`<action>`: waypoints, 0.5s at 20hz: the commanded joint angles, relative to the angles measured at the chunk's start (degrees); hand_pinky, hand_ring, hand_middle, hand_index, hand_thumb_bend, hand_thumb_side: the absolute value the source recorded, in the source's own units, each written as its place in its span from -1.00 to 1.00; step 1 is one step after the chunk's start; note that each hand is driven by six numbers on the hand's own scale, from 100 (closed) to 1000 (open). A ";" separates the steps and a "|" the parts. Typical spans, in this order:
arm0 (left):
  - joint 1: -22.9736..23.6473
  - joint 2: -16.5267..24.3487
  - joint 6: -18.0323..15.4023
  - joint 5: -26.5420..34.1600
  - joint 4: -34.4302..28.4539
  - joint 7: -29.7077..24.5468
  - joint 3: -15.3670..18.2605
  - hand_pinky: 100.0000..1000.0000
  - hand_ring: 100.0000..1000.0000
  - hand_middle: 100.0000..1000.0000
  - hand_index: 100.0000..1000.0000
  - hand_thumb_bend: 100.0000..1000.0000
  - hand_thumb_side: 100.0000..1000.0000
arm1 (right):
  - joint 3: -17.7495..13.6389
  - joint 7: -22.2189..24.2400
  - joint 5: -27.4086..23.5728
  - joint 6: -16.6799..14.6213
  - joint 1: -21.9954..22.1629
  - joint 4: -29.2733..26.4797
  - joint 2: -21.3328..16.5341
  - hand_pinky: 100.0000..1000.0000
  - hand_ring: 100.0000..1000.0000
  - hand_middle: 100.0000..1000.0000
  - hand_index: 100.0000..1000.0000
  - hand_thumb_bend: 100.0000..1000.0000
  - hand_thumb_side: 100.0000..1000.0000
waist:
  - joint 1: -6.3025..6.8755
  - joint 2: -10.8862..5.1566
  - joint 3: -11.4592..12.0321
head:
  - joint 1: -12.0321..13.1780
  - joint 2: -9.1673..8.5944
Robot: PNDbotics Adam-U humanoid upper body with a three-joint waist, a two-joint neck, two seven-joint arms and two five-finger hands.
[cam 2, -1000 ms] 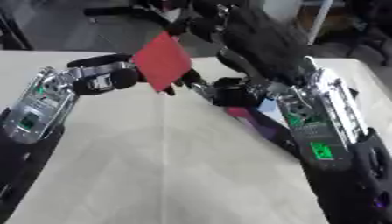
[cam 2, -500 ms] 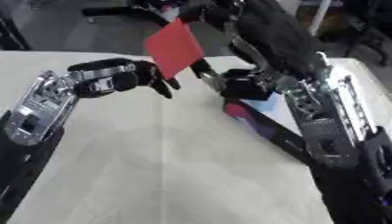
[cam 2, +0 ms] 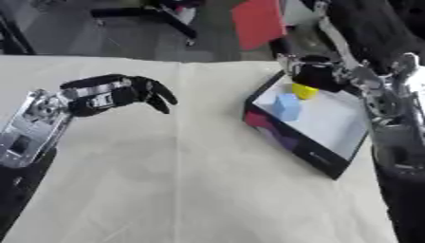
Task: Pick up the objects with one hand, pass them to the other hand, and then place them into the box on the other side of the table.
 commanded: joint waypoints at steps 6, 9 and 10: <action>3.86 4.05 0.51 2.14 -7.07 3.55 4.04 0.64 0.43 0.50 0.64 0.18 0.93 | -7.25 -4.18 1.09 8.29 0.18 12.58 -5.12 0.92 0.70 0.66 -0.43 -1.00 -1.00 | 0.52 -0.69 0.44 | -0.87 -0.84; 6.25 5.13 0.77 3.11 -10.12 5.39 5.86 0.64 0.42 0.49 0.63 0.14 0.90 | -8.33 -6.61 0.01 9.23 -0.24 20.04 -6.49 0.90 0.69 0.66 -0.43 -1.00 -1.00 | 0.67 -0.64 0.73 | -1.49 -0.71; 7.21 5.53 0.84 3.46 -11.22 6.15 6.65 0.64 0.42 0.49 0.63 0.13 0.90 | -8.53 -7.31 -0.50 9.32 -0.32 22.53 -6.92 0.90 0.69 0.66 -0.41 -1.00 -1.00 | 0.74 -0.62 0.88 | -1.73 -0.58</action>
